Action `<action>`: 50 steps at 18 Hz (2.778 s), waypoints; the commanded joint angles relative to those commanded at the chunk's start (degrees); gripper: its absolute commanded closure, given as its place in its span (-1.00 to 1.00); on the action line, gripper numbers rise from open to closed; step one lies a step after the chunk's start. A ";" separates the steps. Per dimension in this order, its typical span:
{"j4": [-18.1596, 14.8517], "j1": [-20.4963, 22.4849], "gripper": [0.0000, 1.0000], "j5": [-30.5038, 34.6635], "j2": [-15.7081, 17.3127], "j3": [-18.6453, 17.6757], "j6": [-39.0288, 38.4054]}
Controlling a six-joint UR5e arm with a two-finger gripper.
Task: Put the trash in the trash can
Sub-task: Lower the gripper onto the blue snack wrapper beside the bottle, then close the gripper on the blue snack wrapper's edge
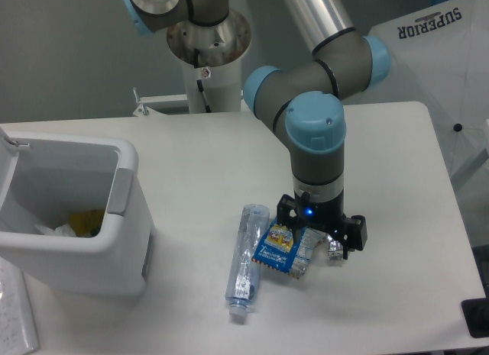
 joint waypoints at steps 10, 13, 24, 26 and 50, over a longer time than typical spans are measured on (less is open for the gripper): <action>1.22 -2.81 -1.00 -0.17 0.61 -3.24 -3.60; 6.14 -3.95 -1.00 -0.26 0.88 -6.85 -6.22; 5.45 -4.84 -1.00 0.18 -6.94 5.79 -14.16; 5.36 -4.83 -1.00 0.35 -8.17 5.28 -9.17; -29.71 4.75 -1.00 -16.87 -12.83 18.81 1.05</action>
